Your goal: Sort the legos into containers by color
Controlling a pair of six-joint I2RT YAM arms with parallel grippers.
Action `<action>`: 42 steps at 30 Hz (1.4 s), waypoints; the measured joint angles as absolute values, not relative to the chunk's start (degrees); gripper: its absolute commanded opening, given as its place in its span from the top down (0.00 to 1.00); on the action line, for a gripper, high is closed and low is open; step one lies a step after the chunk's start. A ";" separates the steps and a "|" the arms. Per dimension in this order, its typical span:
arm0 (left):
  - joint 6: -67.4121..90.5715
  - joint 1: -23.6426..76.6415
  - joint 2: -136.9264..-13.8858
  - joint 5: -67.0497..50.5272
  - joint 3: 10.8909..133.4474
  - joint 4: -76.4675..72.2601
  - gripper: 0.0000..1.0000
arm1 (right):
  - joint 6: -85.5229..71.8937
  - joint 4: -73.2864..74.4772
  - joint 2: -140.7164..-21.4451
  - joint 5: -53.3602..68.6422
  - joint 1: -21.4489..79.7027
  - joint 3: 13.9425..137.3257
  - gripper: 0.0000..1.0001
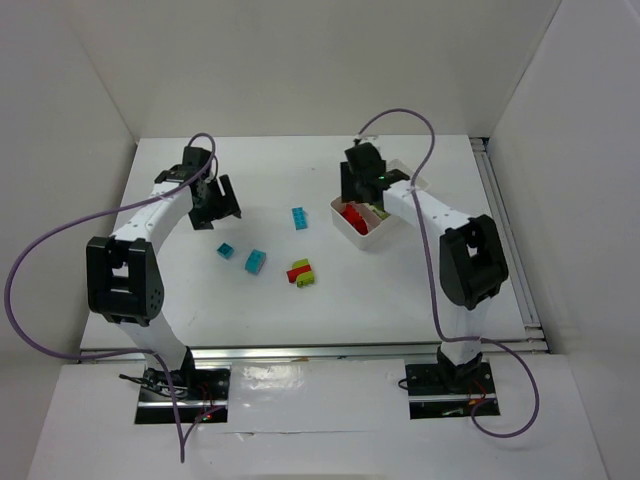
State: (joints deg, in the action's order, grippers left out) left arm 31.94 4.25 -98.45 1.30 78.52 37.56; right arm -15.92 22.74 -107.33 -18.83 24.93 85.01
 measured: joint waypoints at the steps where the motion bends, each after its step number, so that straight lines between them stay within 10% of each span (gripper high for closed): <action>1: 31.97 4.08 -98.45 1.45 78.52 37.56 0.15 | -15.31 22.55 -107.33 -19.16 27.14 85.36 0.28; 19: 33.41 -0.97 -94.37 3.95 74.30 38.15 0.15 | -11.68 24.49 -134.41 -14.96 41.87 111.26 0.17; 31: 33.32 -0.95 -94.28 3.49 73.73 38.11 0.16 | -12.93 27.66 -136.66 -14.98 41.80 112.09 0.67; 42: 33.19 -0.95 -94.28 2.28 73.73 37.98 0.16 | -11.86 24.82 -116.81 -17.52 36.62 103.96 0.70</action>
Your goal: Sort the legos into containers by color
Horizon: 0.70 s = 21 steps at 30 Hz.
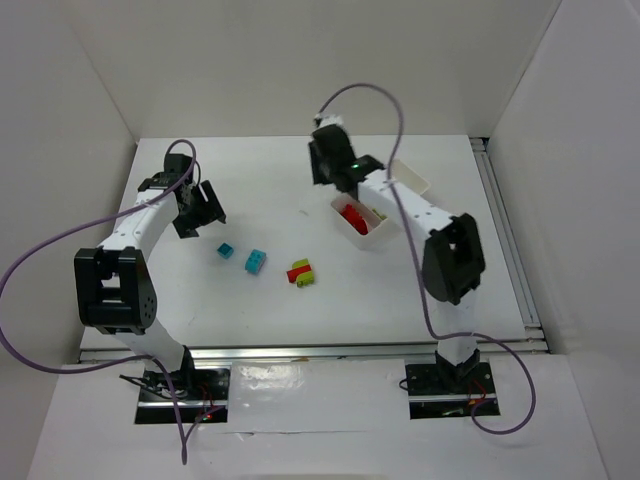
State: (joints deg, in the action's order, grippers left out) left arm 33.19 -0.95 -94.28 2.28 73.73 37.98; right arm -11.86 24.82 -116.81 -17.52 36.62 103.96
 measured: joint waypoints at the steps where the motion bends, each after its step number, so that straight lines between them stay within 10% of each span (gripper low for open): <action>1: 33.19 -0.95 -94.28 2.24 73.73 37.95 0.16 | -11.92 23.68 -113.60 -17.82 34.24 103.02 0.70; 9: 33.19 -0.82 -94.63 1.41 73.73 37.93 0.10 | -15.18 19.97 -107.61 -19.66 13.56 99.15 0.64; 21: 33.17 -0.23 -95.48 1.17 73.73 38.02 0.10 | -17.19 22.02 -115.87 -19.14 11.20 97.84 0.47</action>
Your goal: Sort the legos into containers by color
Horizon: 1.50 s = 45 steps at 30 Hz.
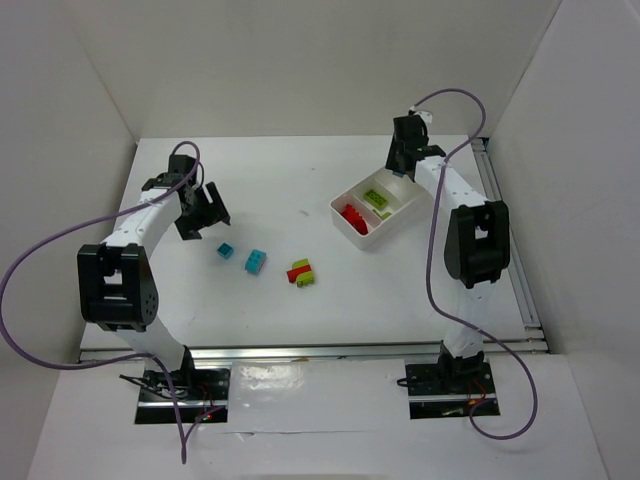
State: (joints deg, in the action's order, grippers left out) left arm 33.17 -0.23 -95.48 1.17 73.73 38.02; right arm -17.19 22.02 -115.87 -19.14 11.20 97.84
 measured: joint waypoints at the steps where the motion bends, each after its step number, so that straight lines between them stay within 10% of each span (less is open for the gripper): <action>1: 33.19 -0.21 -95.55 1.17 73.73 38.04 0.10 | -17.41 21.93 -115.87 -19.18 11.11 97.84 0.43; 6: 33.21 -0.16 -95.59 1.17 73.73 38.26 0.09 | -17.87 22.11 -116.16 -19.73 10.98 97.84 0.19; 16: 33.21 -0.19 -95.59 2.87 73.76 39.07 0.10 | -16.80 20.53 -111.90 -18.46 16.25 93.08 0.38; 45: 33.04 0.34 -104.49 0.30 74.17 40.40 0.10 | -1.98 19.31 -117.99 5.30 52.31 93.08 0.01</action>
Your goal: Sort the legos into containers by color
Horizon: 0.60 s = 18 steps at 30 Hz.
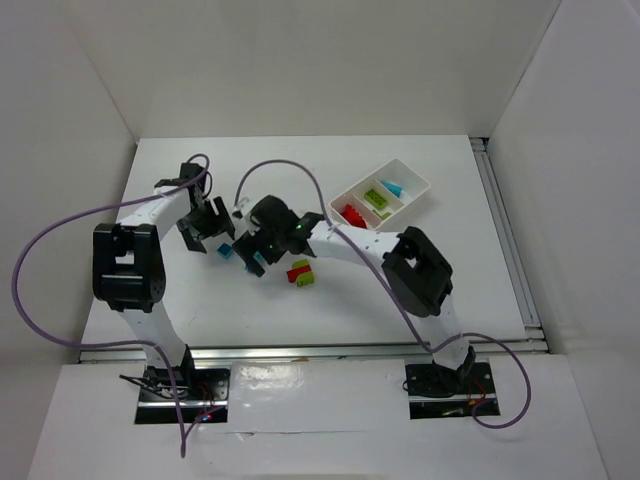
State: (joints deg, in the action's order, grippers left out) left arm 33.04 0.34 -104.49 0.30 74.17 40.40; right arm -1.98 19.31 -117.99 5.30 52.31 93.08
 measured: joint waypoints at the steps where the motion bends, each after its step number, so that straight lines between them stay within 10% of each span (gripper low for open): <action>1: 33.04 -0.10 -104.20 0.05 74.83 41.01 0.10 | -0.58 19.44 -119.15 5.45 53.58 93.12 0.01; 18: 32.99 -2.44 -97.41 0.36 80.77 42.96 0.12 | 7.42 16.60 -127.26 1.37 55.99 94.30 0.01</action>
State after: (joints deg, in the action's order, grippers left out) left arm 32.99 -2.44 -97.41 0.36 80.77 42.96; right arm 7.42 16.60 -127.26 1.37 55.99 94.30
